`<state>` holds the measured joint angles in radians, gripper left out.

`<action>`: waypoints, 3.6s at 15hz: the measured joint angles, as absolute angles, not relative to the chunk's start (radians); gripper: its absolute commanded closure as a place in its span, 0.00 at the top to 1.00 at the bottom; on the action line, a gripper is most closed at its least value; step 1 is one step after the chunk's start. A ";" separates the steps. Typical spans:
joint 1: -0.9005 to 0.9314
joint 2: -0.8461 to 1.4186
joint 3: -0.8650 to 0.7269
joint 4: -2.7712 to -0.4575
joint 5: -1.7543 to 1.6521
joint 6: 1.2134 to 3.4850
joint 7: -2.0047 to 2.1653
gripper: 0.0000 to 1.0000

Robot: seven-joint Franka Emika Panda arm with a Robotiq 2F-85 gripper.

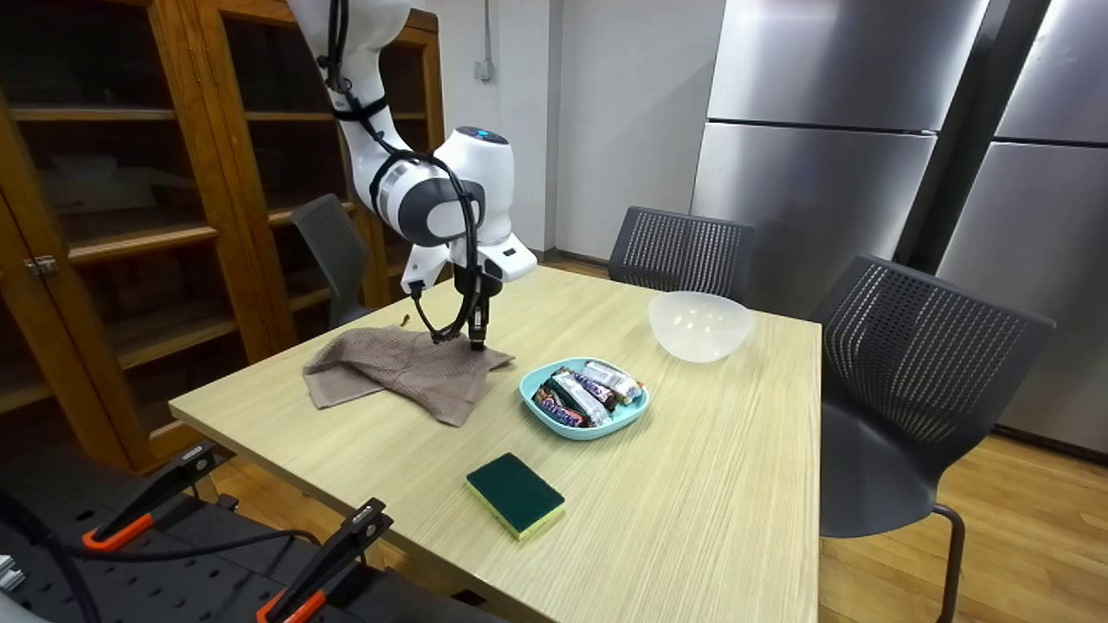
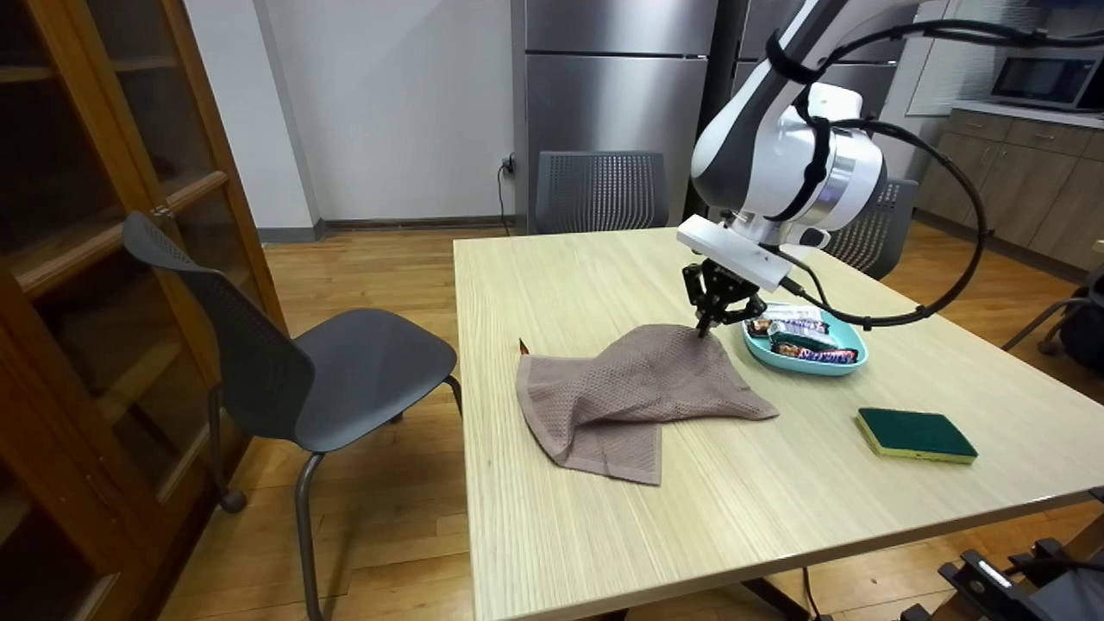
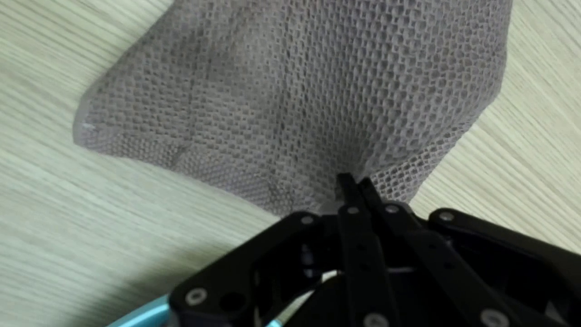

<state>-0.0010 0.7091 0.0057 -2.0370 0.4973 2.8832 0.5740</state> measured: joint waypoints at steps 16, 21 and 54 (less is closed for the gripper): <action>0.066 0.613 -0.123 -2.109 0.478 3.014 0.571 0.00; 0.135 0.605 -0.195 -2.146 0.412 3.012 0.577 0.00; 0.112 0.355 -0.287 -2.238 0.374 2.964 0.653 0.00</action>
<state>0.1124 0.3551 -0.2870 -2.2382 0.3739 2.9643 0.6526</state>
